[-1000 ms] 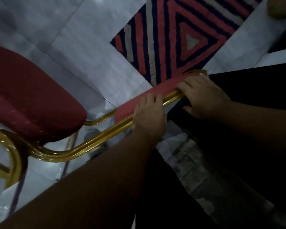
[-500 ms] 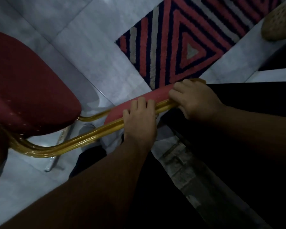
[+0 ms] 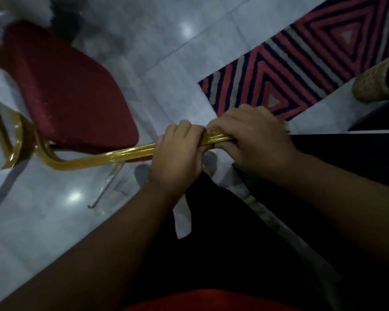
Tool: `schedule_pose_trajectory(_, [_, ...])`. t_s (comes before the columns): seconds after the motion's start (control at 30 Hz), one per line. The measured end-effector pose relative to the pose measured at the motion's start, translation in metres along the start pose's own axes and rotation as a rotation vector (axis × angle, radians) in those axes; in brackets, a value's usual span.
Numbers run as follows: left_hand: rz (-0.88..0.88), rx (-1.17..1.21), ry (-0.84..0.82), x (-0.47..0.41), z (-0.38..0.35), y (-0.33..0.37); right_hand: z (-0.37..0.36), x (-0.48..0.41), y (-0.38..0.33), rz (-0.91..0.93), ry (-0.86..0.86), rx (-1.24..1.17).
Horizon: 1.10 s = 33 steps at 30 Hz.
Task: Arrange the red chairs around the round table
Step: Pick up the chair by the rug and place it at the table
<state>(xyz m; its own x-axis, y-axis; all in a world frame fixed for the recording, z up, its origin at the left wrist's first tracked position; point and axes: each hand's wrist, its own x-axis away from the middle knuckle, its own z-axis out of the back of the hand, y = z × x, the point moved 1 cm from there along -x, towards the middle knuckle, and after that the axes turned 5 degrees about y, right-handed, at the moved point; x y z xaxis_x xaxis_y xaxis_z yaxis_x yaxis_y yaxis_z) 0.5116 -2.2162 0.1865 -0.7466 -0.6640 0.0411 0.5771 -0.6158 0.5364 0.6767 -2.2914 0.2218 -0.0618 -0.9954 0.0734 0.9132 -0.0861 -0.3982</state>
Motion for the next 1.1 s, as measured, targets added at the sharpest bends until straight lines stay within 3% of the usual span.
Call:
schedule_pose_trajectory(0.23, [0.066, 0.093, 0.175, 0.075, 0.104, -0.037, 0.029, 0.029, -0.058, -0.132, 0.180, -0.263])
schedule_pose_trajectory(0.43, [0.105, 0.175, 0.269, 0.171, 0.164, -0.073, 0.030, 0.031, -0.178, 0.069, 0.212, -0.217])
schedule_pose_trajectory(0.67, [-0.046, 0.180, 0.347, 0.257, 0.233, -0.089, 0.024, 0.029, -0.314, 0.229, 0.190, -0.156])
schedule_pose_trajectory(0.93, [0.187, 0.068, 0.540, 0.356, 0.292, -0.123, 0.020, 0.009, -0.444, 0.515, 0.168, -0.043])
schedule_pose_trajectory(1.1, [0.361, 0.107, 0.482, 0.406, 0.318, -0.140, 0.016, -0.002, -0.495, 0.741, 0.022, 0.007])
